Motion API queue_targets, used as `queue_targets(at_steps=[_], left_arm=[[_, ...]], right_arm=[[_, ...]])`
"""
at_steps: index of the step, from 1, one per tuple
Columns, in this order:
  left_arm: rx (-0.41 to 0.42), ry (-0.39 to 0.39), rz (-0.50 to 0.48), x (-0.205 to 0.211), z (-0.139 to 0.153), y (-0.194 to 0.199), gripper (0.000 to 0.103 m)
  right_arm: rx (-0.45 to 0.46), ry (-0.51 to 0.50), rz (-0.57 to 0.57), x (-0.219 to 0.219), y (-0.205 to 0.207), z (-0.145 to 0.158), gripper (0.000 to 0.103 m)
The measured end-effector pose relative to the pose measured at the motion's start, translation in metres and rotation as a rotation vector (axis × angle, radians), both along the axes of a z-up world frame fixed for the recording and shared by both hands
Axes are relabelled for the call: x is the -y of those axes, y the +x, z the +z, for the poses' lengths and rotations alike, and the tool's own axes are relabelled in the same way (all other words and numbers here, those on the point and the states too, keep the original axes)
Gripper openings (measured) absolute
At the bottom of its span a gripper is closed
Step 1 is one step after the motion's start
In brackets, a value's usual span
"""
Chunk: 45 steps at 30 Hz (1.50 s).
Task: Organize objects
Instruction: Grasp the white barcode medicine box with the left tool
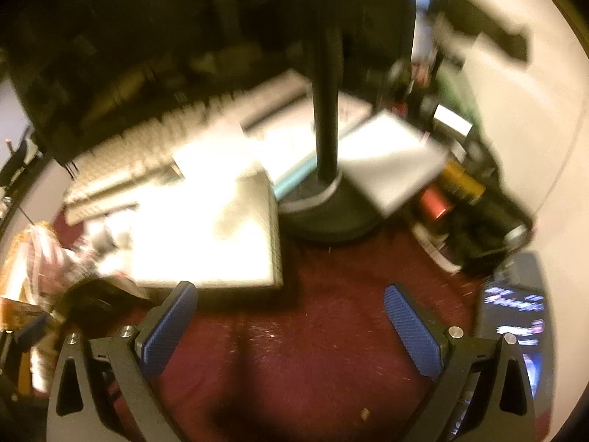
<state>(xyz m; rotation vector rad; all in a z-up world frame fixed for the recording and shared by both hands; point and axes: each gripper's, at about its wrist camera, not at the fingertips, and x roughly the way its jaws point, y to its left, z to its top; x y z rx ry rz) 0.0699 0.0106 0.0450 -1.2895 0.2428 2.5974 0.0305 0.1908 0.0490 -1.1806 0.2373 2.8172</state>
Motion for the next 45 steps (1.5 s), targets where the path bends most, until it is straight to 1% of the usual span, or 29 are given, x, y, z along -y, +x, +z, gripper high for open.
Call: queue_targets(at_steps=[3, 5, 6, 9, 10, 12, 15, 17, 19, 21, 23, 25, 27, 29, 31, 32, 33, 38, 41, 42, 44, 45], left_arm=[[-0.007, 0.031, -0.019, 0.021, 0.013, 0.019, 0.103], [-0.003, 0.05, 0.0, 0.041, 0.018, 0.032, 0.103], [0.015, 0.069, 0.024, 0.057, 0.02, 0.037, 0.103], [0.05, 0.135, 0.044, 0.079, 0.023, 0.042, 0.103], [0.057, 0.154, 0.05, 0.088, 0.024, 0.045, 0.103], [0.053, 0.176, 0.047, 0.096, 0.025, 0.052, 0.103], [0.049, 0.169, 0.034, 0.1, 0.018, 0.054, 0.103], [0.067, 0.167, 0.026, 0.099, 0.009, 0.054, 0.103], [0.079, 0.174, 0.023, 0.099, 0.002, 0.05, 0.096], [0.092, 0.169, 0.027, 0.098, -0.002, 0.044, 0.085], [0.093, 0.196, 0.025, 0.101, 0.0, 0.042, 0.082], [0.08, 0.212, 0.032, 0.106, 0.006, 0.042, 0.082], [0.073, 0.212, 0.048, 0.112, 0.01, 0.042, 0.082], [0.087, 0.209, 0.065, 0.118, 0.009, 0.042, 0.08], [0.112, 0.207, 0.081, 0.122, 0.004, 0.044, 0.071], [0.121, 0.206, 0.084, 0.123, 0.002, 0.045, 0.064], [0.133, 0.203, 0.091, 0.124, -0.001, 0.044, 0.059], [0.164, 0.166, 0.139, 0.129, -0.014, 0.04, 0.057], [0.205, 0.137, 0.165, 0.129, -0.026, 0.035, 0.057], [0.184, 0.129, 0.165, 0.128, -0.025, 0.035, 0.057], [0.182, 0.118, 0.155, 0.122, -0.025, 0.034, 0.057], [0.179, 0.132, 0.145, 0.12, -0.025, 0.033, 0.053]], right_arm=[[-0.098, 0.032, 0.012, 0.003, 0.025, 0.027, 0.103], [-0.138, 0.033, 0.028, 0.007, 0.032, 0.034, 0.103], [-0.141, 0.032, 0.03, 0.011, 0.034, 0.039, 0.103], [-0.144, -0.003, 0.056, 0.026, 0.037, 0.037, 0.103], [-0.144, -0.012, 0.07, 0.033, 0.032, 0.033, 0.103], [-0.142, -0.015, 0.095, 0.045, 0.035, 0.027, 0.103], [-0.132, -0.02, 0.137, 0.058, 0.033, 0.019, 0.103], [-0.123, -0.024, 0.161, 0.065, 0.033, 0.016, 0.103], [-0.117, -0.021, 0.174, 0.07, 0.034, 0.014, 0.103], [-0.112, -0.023, 0.178, 0.074, 0.035, 0.012, 0.103], [-0.106, -0.025, 0.182, 0.075, 0.036, 0.011, 0.103], [-0.105, -0.021, 0.184, 0.076, 0.037, 0.011, 0.103], [-0.106, -0.018, 0.182, 0.076, 0.038, 0.011, 0.103], [-0.108, -0.027, 0.185, 0.077, 0.038, 0.011, 0.103], [-0.104, -0.032, 0.192, 0.081, 0.037, 0.012, 0.103], [-0.103, -0.033, 0.199, 0.083, 0.037, 0.012, 0.103], [-0.103, -0.032, 0.208, 0.085, 0.037, 0.011, 0.103], [-0.103, -0.034, 0.245, 0.096, 0.039, 0.011, 0.103], [-0.108, -0.034, 0.248, 0.099, 0.04, 0.012, 0.103], [-0.11, -0.036, 0.249, 0.099, 0.04, 0.012, 0.103], [-0.112, -0.041, 0.251, 0.101, 0.04, 0.012, 0.103], [-0.112, -0.043, 0.253, 0.101, 0.041, 0.012, 0.103]])
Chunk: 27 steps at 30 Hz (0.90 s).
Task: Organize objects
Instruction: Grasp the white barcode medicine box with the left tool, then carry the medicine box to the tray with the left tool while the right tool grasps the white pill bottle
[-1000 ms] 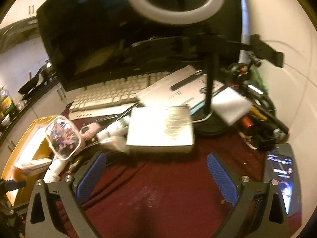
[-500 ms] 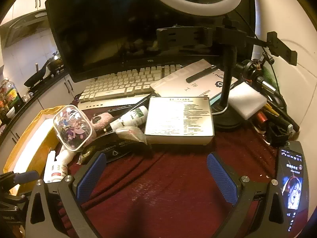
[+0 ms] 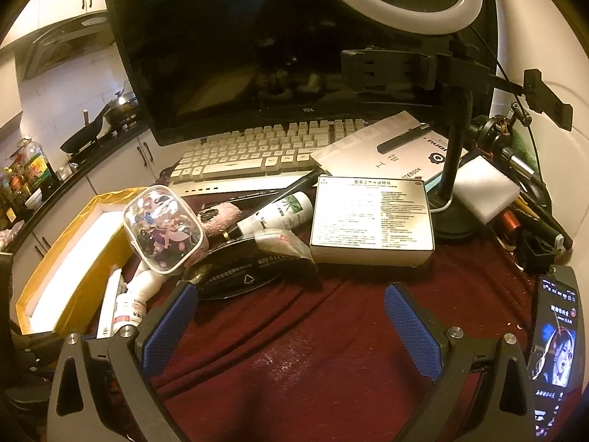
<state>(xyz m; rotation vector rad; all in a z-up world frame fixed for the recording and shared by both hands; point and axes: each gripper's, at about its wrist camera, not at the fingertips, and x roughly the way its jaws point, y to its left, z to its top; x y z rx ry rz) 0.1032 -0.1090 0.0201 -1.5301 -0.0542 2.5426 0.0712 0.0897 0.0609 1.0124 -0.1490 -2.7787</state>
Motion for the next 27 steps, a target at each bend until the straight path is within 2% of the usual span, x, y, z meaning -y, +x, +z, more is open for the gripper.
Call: queue_targets(at_steps=[3, 5, 9, 11, 14, 18, 23, 25, 27], left_arm=[[-0.011, 0.027, -0.037, -0.01, 0.001, 0.0, 0.029], [0.0, 0.064, -0.062, -0.014, 0.0, 0.001, 0.023], [0.014, 0.109, -0.102, -0.018, 0.0, 0.006, 0.022], [0.02, 0.113, -0.091, -0.013, 0.0, 0.007, 0.02], [0.049, 0.127, -0.079, -0.005, -0.001, 0.005, 0.019], [0.055, 0.092, -0.087, -0.004, 0.001, 0.01, 0.02], [0.044, 0.066, -0.063, 0.003, 0.001, 0.01, 0.021], [0.046, 0.076, -0.06, 0.006, 0.001, 0.01, 0.022], [0.043, 0.074, -0.059, 0.006, 0.001, 0.008, 0.022]], right_arm=[[0.002, 0.001, 0.004, 0.001, 0.001, -0.001, 0.103], [0.006, 0.0, 0.003, 0.0, 0.001, -0.002, 0.103], [0.025, -0.023, 0.029, 0.0, 0.001, -0.003, 0.103], [0.043, -0.051, 0.097, 0.006, -0.001, -0.004, 0.102], [0.097, -0.1, 0.237, 0.021, -0.004, -0.007, 0.087], [0.189, -0.123, 0.396, 0.054, -0.011, -0.02, 0.068], [0.215, -0.06, 0.464, 0.087, -0.022, -0.028, 0.061], [0.228, -0.051, 0.479, 0.098, -0.03, -0.03, 0.055], [0.239, -0.039, 0.491, 0.106, -0.038, -0.034, 0.045]])
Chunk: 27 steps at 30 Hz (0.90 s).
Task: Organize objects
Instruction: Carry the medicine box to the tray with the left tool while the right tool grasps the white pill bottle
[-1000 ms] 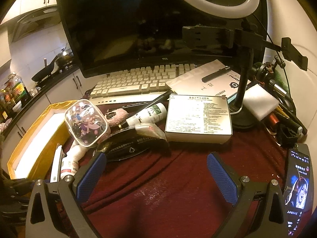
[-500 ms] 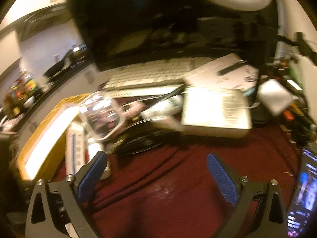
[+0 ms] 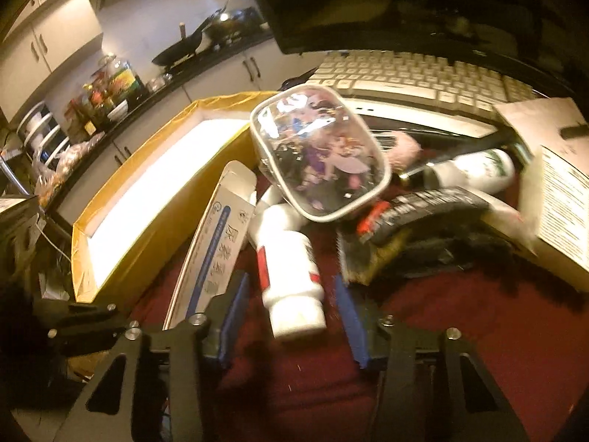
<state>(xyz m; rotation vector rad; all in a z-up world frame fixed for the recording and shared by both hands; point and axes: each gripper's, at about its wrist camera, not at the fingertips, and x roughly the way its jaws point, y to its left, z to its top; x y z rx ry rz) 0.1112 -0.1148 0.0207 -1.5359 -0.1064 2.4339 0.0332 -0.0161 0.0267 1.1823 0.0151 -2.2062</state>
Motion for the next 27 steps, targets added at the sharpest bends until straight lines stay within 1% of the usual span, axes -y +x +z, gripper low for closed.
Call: queue_targets(at_steps=[1, 2, 7, 10, 12, 15, 17, 23, 24, 25, 27], left_arm=[[0.0, 0.0, 0.002, 0.0, 0.0, -0.001, 0.022], [0.001, 0.001, 0.003, 0.0, 0.0, -0.002, 0.022], [0.006, 0.004, 0.02, 0.003, 0.0, -0.01, 0.026], [0.003, -0.003, 0.022, -0.002, 0.0, -0.017, 0.036], [-0.001, -0.013, 0.012, -0.006, 0.0, -0.021, 0.044], [-0.005, -0.028, 0.007, -0.009, 0.0, -0.024, 0.051], [0.0, -0.026, 0.011, -0.01, -0.001, -0.027, 0.053], [0.007, 0.016, 0.06, 0.003, -0.001, -0.028, 0.053], [0.006, 0.024, 0.077, 0.006, -0.001, -0.028, 0.051], [0.005, 0.029, 0.086, 0.008, -0.001, -0.028, 0.049], [0.003, 0.042, 0.13, 0.014, -0.001, -0.027, 0.035]], right_arm=[[0.004, 0.013, 0.005, 0.005, -0.003, -0.003, 0.041], [0.006, 0.014, 0.007, 0.004, -0.004, -0.004, 0.039], [-0.011, 0.007, -0.021, -0.004, 0.001, -0.003, 0.039], [0.001, -0.004, -0.054, -0.015, 0.002, -0.002, 0.039], [0.009, -0.018, -0.073, -0.022, 0.004, -0.001, 0.039], [0.022, -0.044, -0.095, -0.032, 0.005, 0.0, 0.039], [0.018, -0.05, -0.108, -0.035, 0.006, 0.002, 0.039], [0.002, -0.073, -0.124, -0.042, 0.01, 0.012, 0.039], [0.0, -0.076, -0.124, -0.041, 0.011, 0.013, 0.039], [-0.001, -0.08, -0.124, -0.041, 0.011, 0.014, 0.039], [-0.003, -0.081, -0.122, -0.041, 0.012, 0.014, 0.039]])
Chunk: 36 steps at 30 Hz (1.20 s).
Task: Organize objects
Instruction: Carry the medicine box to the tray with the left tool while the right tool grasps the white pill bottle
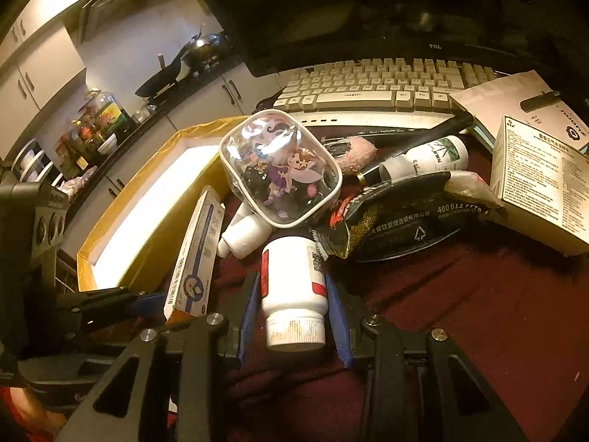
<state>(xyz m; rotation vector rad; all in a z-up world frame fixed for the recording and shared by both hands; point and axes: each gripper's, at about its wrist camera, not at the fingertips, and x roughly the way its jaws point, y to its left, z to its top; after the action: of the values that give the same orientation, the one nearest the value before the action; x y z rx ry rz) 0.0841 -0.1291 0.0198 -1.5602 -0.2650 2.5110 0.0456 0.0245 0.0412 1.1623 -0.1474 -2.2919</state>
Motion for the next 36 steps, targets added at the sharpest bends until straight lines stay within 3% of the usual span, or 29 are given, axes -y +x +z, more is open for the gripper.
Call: queue_targets(at_steps=[2, 5, 13, 25, 36], left_arm=[[-0.001, 0.005, 0.025, 0.004, -0.001, 0.0, 0.026], [-0.006, 0.029, 0.053, 0.01, -0.002, 0.001, 0.022], [-0.044, 0.014, 0.037, 0.004, 0.005, 0.008, 0.022], [-0.178, -0.104, 0.047, 0.008, 0.031, 0.021, 0.022], [-0.236, -0.127, 0.08, 0.024, 0.048, 0.029, 0.022]], right_arm=[[-0.002, 0.004, 0.001, 0.002, 0.001, -0.001, 0.039], [-0.004, -0.001, 0.002, 0.003, 0.003, -0.002, 0.039], [-0.018, -0.011, -0.01, -0.003, 0.006, 0.001, 0.039], [-0.044, -0.016, -0.009, 0.002, 0.009, 0.01, 0.039], [-0.079, -0.005, 0.016, 0.015, 0.015, 0.023, 0.039]])
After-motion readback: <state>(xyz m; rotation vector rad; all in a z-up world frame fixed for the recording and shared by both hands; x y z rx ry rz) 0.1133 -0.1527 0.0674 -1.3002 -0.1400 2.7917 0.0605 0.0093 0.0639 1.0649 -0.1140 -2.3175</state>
